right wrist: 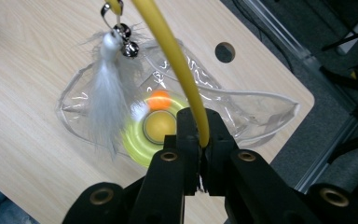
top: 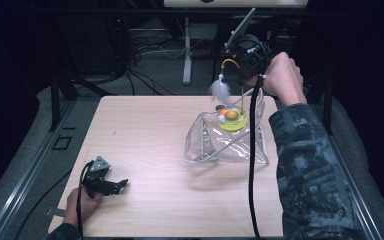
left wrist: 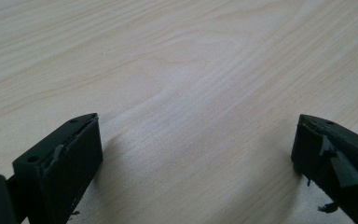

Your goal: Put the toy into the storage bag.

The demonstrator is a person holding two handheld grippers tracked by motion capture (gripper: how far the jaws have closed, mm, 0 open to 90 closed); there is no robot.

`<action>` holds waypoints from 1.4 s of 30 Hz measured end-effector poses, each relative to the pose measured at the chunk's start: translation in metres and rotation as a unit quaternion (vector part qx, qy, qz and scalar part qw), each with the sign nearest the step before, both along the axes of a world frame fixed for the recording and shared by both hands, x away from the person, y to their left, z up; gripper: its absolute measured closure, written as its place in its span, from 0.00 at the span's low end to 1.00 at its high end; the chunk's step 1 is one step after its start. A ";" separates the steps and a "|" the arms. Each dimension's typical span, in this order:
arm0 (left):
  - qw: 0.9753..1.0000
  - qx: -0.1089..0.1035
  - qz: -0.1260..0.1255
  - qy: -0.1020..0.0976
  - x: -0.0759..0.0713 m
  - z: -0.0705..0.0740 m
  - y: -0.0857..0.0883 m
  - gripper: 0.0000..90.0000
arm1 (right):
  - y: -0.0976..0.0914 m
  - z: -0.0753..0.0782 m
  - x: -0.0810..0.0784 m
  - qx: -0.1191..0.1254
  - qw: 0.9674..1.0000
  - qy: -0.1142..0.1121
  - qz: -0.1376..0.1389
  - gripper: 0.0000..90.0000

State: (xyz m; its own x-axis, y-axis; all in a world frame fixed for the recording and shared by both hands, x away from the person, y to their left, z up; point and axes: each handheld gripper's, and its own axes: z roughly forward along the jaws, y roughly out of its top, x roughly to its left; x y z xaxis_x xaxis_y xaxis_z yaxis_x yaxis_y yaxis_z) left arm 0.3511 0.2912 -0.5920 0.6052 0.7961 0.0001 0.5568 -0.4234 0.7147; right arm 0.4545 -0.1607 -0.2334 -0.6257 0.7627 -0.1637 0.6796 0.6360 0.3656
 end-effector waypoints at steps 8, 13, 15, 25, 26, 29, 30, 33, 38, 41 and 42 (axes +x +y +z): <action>1.000 0.000 0.000 0.000 0.000 0.000 0.000 0.02 | -0.008 -0.030 0.008 0.000 1.000 0.023 -0.008 0.97; 1.000 0.000 0.000 0.000 0.000 0.000 0.000 0.02 | -0.014 -0.046 0.011 -0.001 0.999 0.036 -0.014 0.97; 1.000 0.000 0.000 0.000 0.000 0.000 0.000 0.02 | -0.015 -0.052 0.012 -0.004 0.999 0.040 -0.016 0.97; 1.000 0.000 0.000 0.000 0.000 0.000 0.000 0.02 | -0.026 -0.083 0.015 -0.002 0.997 0.062 -0.036 0.97; 1.000 0.000 0.000 0.000 0.000 0.000 0.000 0.02 | -0.026 -0.085 0.015 -0.005 0.997 0.064 -0.036 0.97; 1.000 0.000 0.000 0.000 0.000 0.000 0.000 0.02 | -0.027 -0.091 0.015 -0.012 0.997 0.066 -0.037 0.97; 1.000 0.000 0.000 0.000 0.000 0.000 0.000 0.02 | -0.027 -0.093 0.015 -0.014 0.997 0.066 -0.040 0.97; 1.000 0.000 0.000 0.000 0.000 0.000 0.000 0.02 | -0.027 -0.099 0.015 -0.019 0.996 0.070 -0.042 0.97; 1.000 0.000 0.000 0.000 0.000 0.000 0.000 0.02 | -0.024 -0.111 0.016 -0.029 0.995 0.081 -0.044 0.97; 1.000 0.000 0.000 0.000 0.000 0.000 0.000 0.02 | -0.022 -0.119 0.017 -0.034 0.994 0.090 -0.046 0.97; 1.000 0.000 0.000 0.000 0.000 0.000 0.000 0.02 | -0.021 -0.122 0.017 -0.035 0.994 0.092 -0.046 0.97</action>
